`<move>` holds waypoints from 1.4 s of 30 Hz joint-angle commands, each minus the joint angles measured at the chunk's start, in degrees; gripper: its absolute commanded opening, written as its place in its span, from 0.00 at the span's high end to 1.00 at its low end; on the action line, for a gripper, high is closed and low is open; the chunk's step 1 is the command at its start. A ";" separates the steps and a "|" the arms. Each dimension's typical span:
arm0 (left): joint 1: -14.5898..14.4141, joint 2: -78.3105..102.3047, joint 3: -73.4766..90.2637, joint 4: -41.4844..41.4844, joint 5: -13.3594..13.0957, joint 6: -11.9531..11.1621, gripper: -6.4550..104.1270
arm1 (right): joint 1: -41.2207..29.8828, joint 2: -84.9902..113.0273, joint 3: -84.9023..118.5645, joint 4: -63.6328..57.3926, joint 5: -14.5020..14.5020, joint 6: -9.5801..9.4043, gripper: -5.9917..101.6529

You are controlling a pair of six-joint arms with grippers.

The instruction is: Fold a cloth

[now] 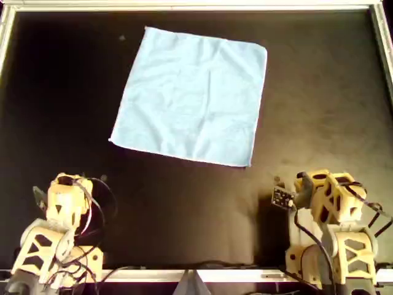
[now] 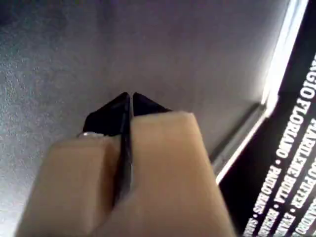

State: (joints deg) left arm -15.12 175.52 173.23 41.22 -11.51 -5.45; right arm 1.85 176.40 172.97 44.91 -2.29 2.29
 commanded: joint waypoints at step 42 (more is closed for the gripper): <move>0.44 1.32 -4.66 -3.25 0.44 -0.44 0.15 | 2.81 2.02 -1.05 -16.52 -0.79 -0.62 0.90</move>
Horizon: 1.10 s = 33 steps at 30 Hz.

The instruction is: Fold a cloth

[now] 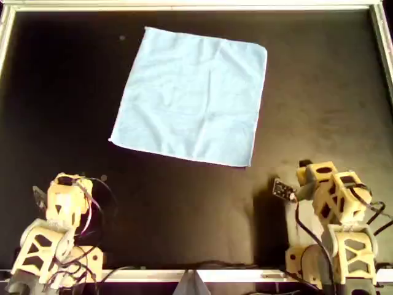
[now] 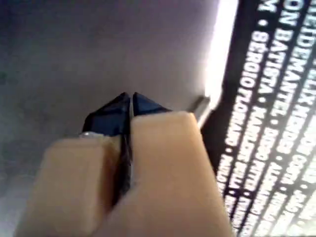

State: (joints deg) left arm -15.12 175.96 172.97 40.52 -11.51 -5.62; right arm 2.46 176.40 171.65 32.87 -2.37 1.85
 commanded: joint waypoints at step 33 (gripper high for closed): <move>-6.33 -2.11 -0.70 -14.06 0.62 0.62 0.16 | 14.68 1.14 0.97 -5.54 -0.70 -0.18 0.47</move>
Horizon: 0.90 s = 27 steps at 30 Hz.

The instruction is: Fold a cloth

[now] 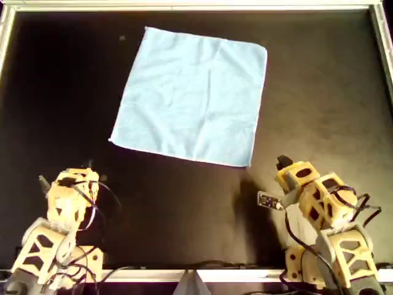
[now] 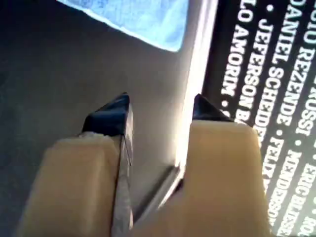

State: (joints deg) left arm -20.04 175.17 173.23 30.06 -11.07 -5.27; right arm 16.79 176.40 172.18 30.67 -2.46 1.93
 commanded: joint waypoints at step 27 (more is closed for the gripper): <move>-0.70 -66.88 -31.73 -22.24 2.64 0.35 0.15 | 5.01 -59.50 -29.44 -10.20 -0.62 -1.41 0.41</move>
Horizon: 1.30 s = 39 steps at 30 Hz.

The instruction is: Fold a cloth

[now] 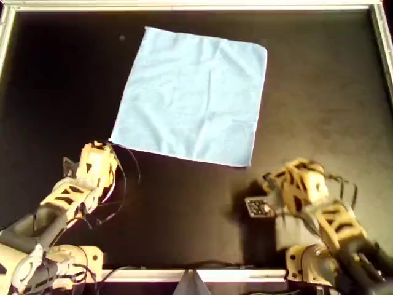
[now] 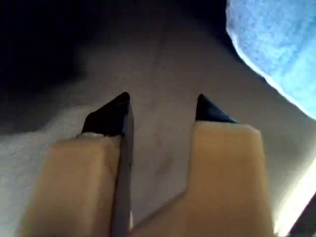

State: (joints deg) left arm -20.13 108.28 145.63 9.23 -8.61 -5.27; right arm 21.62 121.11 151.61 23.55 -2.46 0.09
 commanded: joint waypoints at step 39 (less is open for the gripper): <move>-0.53 -25.75 -24.35 -1.05 -0.70 5.80 0.17 | 2.99 -36.21 -34.98 -2.99 -5.98 0.62 0.35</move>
State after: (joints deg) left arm -20.13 82.97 121.73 7.73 -9.58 0.26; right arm 24.52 84.38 119.79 23.55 -7.65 0.35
